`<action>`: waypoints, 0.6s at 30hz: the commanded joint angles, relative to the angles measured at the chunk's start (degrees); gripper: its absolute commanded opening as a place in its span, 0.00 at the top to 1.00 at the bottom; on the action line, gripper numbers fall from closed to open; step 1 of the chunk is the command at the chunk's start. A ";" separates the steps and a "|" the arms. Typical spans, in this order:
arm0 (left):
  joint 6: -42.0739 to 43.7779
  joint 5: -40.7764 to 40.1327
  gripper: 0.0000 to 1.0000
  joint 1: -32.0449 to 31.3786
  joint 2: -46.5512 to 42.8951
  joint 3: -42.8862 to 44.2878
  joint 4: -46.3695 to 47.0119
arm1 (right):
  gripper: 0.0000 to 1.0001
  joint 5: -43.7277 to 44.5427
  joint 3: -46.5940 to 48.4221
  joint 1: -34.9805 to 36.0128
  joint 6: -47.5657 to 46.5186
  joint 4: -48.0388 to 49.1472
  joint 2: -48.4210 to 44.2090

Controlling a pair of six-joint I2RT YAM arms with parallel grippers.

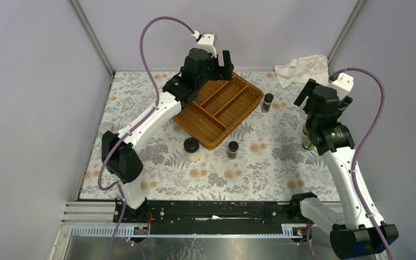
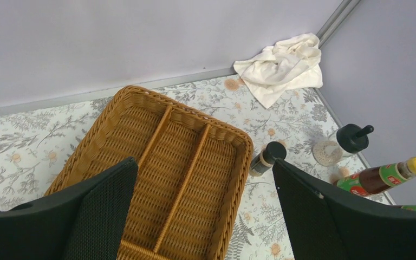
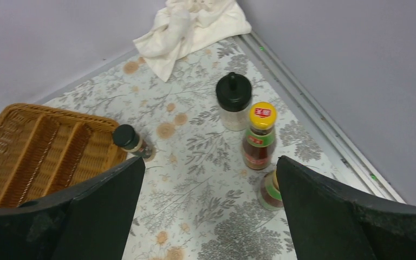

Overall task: Organize the condiment bottles
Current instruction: Pick up the bottle from the center of the board.

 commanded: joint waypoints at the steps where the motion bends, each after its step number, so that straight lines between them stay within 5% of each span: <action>1: -0.20 1.87 0.01 0.36 1.17 2.81 4.21 | 0.00 8.33 3.40 0.52 -2.91 -3.64 -0.85; 9: -1.62 3.14 0.01 1.08 2.19 1.87 5.96 | 0.04 17.81 7.26 0.46 0.17 -11.57 4.15; 18: -2.71 3.85 0.01 1.70 2.78 0.63 8.13 | 0.03 20.40 2.47 0.35 1.06 -7.65 4.23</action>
